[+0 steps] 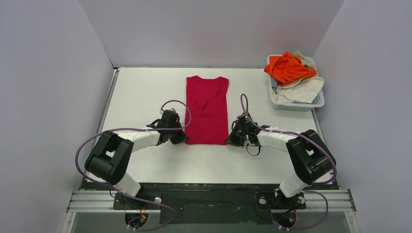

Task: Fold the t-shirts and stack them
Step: Fold the long partially folded tshirt into a neat square

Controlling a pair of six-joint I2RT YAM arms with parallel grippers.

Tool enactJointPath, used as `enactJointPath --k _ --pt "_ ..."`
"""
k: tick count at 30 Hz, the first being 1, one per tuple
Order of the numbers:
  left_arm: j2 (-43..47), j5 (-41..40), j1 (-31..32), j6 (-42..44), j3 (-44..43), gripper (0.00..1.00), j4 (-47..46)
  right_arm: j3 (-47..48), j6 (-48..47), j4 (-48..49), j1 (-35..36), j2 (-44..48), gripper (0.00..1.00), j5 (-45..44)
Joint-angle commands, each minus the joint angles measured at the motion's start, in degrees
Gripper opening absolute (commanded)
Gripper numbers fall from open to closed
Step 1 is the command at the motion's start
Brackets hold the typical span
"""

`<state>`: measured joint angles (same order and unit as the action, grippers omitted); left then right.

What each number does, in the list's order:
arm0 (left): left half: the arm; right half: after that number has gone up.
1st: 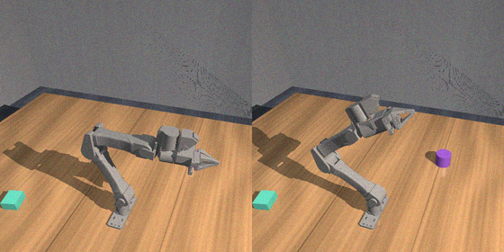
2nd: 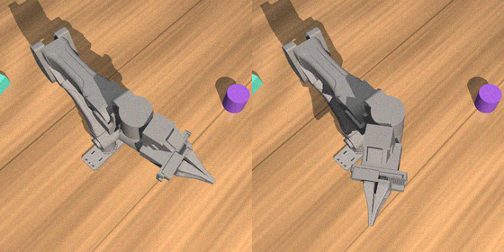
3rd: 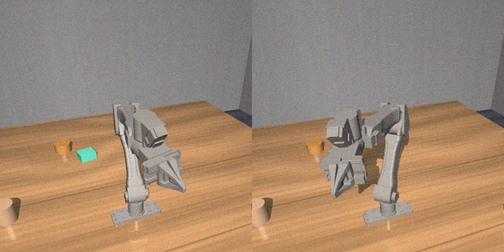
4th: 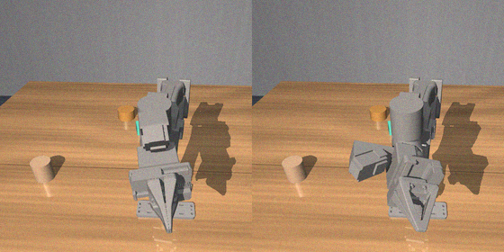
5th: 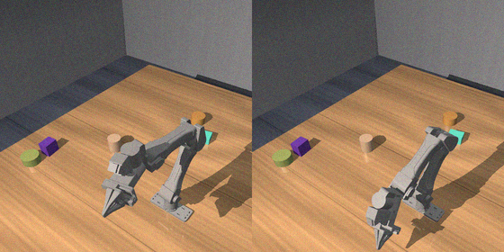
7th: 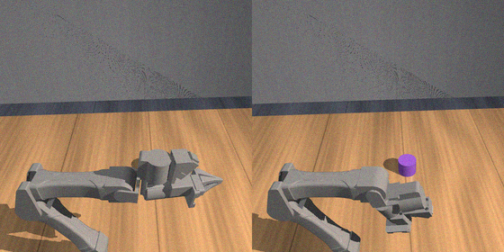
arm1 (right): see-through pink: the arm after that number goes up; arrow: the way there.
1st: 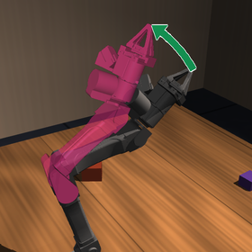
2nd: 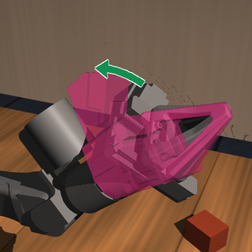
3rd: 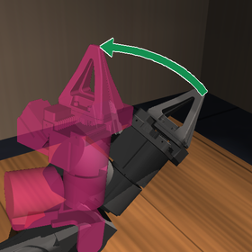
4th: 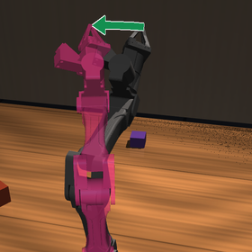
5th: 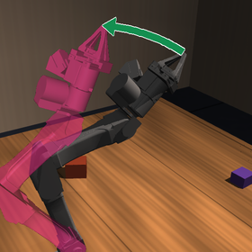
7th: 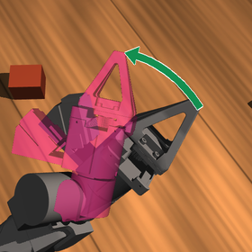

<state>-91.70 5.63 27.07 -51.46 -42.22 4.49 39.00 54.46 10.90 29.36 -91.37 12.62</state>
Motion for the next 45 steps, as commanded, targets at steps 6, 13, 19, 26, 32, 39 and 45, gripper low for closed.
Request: enactJointPath --k 6,13,19,26,32,39,45 --pt "20.2 -8.1 10.8 -1.1 8.3 0.00 22.6 -10.8 -1.3 -20.4 5.0 21.3 0.00 4.5" --pt "41.8 -6.1 19.2 -6.2 6.6 0.00 39.2 -9.7 -1.0 -40.8 9.0 41.3 0.00 10.9" --pt "47.3 -6.1 20.9 -5.6 1.4 0.00 37.3 -2.9 -2.2 -43.1 9.2 44.6 0.00 9.7" --pt "38.3 -13.5 15.7 -1.2 -7.0 0.00 31.8 5.9 -7.9 -40.6 0.8 39.0 0.00 2.9" --pt "29.5 -3.5 0.6 1.6 -9.1 0.00 22.4 15.1 -12.5 -37.6 -3.6 27.6 0.00 4.5" --pt "17.5 -0.6 -3.2 4.8 -15.5 0.00 19.9 21.9 -14.6 -35.7 -8.5 16.4 0.00 8.9" --pt "9.2 0.2 -5.3 5.7 -19.2 0.00 18.4 26.8 -15.5 -34.4 -11.6 7.7 0.00 11.7"
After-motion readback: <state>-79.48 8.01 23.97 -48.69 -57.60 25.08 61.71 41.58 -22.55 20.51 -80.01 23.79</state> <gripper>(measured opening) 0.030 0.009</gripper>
